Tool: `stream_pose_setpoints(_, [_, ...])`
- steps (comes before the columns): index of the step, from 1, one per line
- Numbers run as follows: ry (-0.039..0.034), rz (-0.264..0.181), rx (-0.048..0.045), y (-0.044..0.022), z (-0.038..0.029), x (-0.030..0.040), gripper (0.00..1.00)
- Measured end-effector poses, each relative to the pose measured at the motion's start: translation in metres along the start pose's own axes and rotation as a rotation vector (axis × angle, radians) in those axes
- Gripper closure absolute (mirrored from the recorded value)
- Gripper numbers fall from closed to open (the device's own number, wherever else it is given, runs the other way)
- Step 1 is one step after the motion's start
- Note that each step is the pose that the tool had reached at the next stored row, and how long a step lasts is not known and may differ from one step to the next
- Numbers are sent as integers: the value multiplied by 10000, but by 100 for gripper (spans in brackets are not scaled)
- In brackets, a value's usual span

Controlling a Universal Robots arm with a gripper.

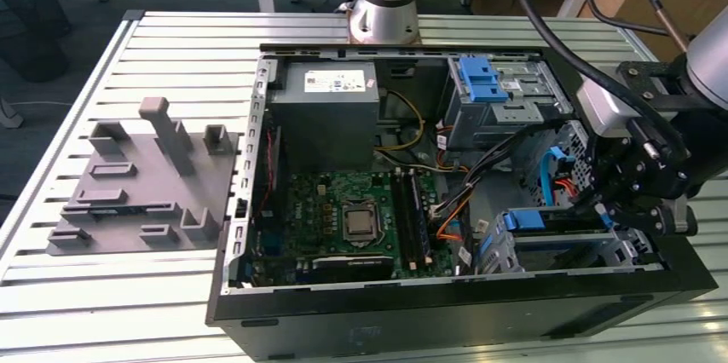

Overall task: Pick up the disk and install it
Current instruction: 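Insert the first disk wire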

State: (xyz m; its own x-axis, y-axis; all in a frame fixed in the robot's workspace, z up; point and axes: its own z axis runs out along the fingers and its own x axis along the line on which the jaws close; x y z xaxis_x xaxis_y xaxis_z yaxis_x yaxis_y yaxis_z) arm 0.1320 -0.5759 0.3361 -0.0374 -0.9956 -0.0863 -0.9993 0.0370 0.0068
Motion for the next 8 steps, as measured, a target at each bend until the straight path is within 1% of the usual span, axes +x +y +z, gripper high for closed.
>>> stream_pose_setpoints(4, [0, 50, -41, -8, 3, 0, 84])
stream_pose_setpoints(8, [3, 97, -118, -31, 3, -1, 84])
